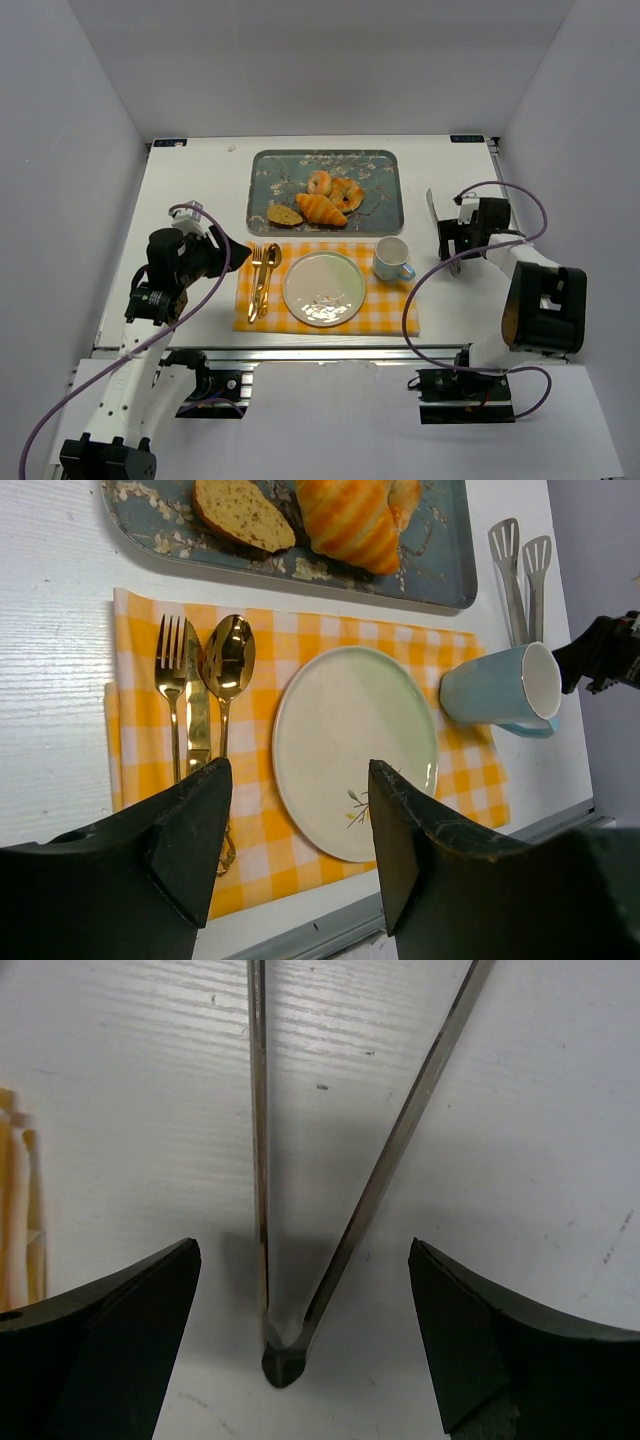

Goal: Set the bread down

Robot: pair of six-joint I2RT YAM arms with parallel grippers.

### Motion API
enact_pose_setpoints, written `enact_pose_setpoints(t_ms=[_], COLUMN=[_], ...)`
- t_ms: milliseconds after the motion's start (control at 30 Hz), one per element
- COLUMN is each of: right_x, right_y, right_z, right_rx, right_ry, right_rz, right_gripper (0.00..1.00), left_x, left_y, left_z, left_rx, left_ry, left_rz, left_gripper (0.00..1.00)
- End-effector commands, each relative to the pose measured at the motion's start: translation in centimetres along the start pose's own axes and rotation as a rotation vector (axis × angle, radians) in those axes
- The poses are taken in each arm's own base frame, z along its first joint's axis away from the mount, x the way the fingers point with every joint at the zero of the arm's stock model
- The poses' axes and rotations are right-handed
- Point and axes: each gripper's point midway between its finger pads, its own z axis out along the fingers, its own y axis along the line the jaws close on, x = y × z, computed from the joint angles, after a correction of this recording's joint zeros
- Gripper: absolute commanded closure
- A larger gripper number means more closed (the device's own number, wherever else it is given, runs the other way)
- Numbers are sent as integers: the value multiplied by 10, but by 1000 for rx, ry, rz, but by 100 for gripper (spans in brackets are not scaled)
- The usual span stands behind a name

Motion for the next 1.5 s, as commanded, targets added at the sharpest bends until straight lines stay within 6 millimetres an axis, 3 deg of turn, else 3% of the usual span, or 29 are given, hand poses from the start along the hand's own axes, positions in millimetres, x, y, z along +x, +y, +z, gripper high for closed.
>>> enact_pose_setpoints(t_ms=[0, 200, 400, 500, 533, 600, 633, 767, 900, 967, 1033, 1067, 1133, 1167, 1233, 1300, 1333, 1467], right_x=[-27, -36, -42, -42, -48, -45, -45, -66, -110, -139, -150, -165, -166, -184, -182, -201, -196, -208], right_y=[-12, -18, -21, -18, -17, -12, -11, -10, 11, 29, 49, 53, 77, 83, 97, 104, 111, 120], right_z=[15, 38, 51, 57, 57, 58, 58, 40, 7, -10, -14, -20, -14, -20, -9, -12, -2, 6], right_rx=[28, 42, 43, 15, 5, -24, -31, -38, -149, -201, -237, -248, -315, -337, -385, -410, -442, -486], right_ry=[-66, -65, -48, -30, -34, -19, -22, -110, -244, -309, -315, -344, -304, -330, -279, -296, -253, -226], right_rz=[11, 39, 53, 52, 54, 55, 48, -8, -80, -151, -230, -259, -300, -315, -317, -327, -316, -299], right_gripper=[11, 14, 24, 40, 53, 64, 74, 92, 91, 86, 81, 79, 73, 71, 64, 61, 58, 57], left_x=[1, 2, 4, 3, 2, 1, 1, 2, 4, 4, 4, 4, 3, 1, 1, 1, 1, 2], left_y=[-1, 0, 0, 0, 0, 0, 0, 0, 0, 0, -1, -1, -2, -3, -3, -2, -3, -2], left_z=[-2, -5, -6, -7, -7, -8, -8, -9, -10, -10, -8, -8, -7, -7, -7, -8, -8, -11], left_rx=[17, 7, 5, 5, 2, -2, -3, -1, -4, -3, 3, 7, 10, 13, 11, 7, 9, 4], left_ry=[-10, -14, -12, -14, -14, -16, -18, -17, -12, -11, -9, -6, -6, -9, -12, -11, -13, -14], left_rz=[12, 5, -2, 0, 1, 2, 3, 0, -2, -1, -1, -1, -3, -2, -1, -2, -3, -5], left_gripper=[34, 34, 34, 34, 34, 34, 34, 34, 34, 34, 34, 34, 34, 34, 34, 34, 34, 34])
